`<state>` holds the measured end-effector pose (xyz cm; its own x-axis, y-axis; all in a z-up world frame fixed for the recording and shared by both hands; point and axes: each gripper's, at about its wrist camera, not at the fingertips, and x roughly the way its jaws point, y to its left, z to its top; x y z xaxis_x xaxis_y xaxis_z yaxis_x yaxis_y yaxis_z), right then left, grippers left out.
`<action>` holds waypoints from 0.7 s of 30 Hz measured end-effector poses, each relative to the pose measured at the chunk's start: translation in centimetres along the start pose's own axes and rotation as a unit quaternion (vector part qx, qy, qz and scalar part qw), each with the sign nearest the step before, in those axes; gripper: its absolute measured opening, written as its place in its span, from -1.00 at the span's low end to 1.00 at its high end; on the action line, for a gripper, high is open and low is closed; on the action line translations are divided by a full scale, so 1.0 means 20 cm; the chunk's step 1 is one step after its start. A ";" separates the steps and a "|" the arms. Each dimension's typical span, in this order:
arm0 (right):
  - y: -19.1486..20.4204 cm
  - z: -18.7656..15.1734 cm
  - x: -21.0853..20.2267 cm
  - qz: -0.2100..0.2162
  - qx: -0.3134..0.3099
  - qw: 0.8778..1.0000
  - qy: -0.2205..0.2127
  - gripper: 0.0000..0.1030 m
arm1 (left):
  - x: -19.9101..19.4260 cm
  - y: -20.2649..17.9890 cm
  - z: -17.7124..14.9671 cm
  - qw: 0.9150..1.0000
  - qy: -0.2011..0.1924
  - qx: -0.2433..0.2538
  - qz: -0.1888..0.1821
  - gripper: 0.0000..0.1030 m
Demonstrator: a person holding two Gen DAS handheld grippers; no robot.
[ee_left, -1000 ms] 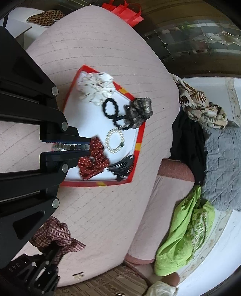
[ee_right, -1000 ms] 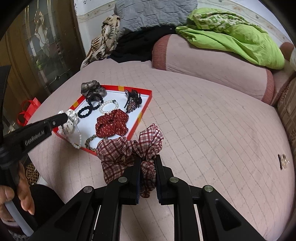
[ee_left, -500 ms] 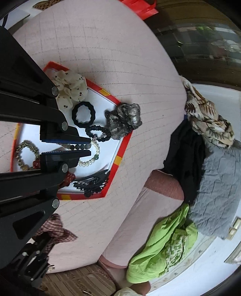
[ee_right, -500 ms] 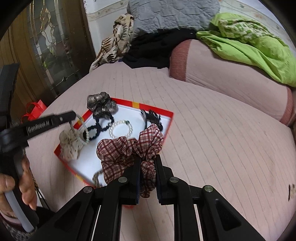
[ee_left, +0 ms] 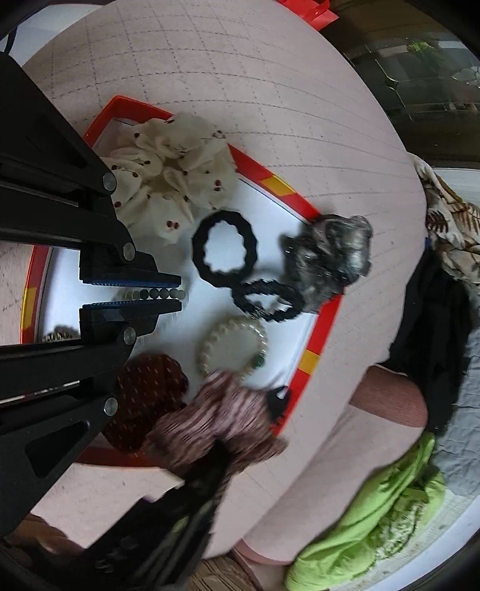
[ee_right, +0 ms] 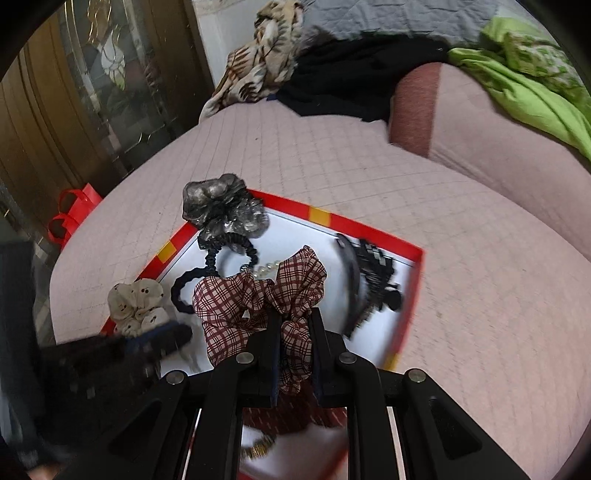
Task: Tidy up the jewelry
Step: 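Carry the bracelet and gingham scrunchie over the tray and lower them, then open both tools to release the items into the tray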
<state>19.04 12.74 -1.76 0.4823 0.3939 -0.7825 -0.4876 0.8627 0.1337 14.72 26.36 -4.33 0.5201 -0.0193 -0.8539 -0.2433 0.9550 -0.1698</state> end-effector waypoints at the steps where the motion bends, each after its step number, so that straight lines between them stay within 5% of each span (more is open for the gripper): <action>1: 0.01 0.01 0.03 0.000 -0.001 1.000 0.003 -0.71 | 0.01 0.00 0.00 1.000 0.002 0.000 0.000 -0.89; 10: 0.05 0.18 0.29 -0.024 -0.005 1.000 0.012 -0.69 | 0.01 0.02 0.00 1.000 -0.006 0.002 0.000 -0.89; 21: 0.02 0.24 0.30 -0.042 0.004 0.999 0.001 -0.20 | -0.02 0.00 0.00 1.000 -0.016 0.003 -0.017 -0.89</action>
<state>25.21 17.00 -3.54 0.5193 0.3198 -0.7925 -0.4407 0.8947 0.0722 14.59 26.44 -4.01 0.5541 -0.0420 -0.8314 -0.2197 0.9560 -0.1947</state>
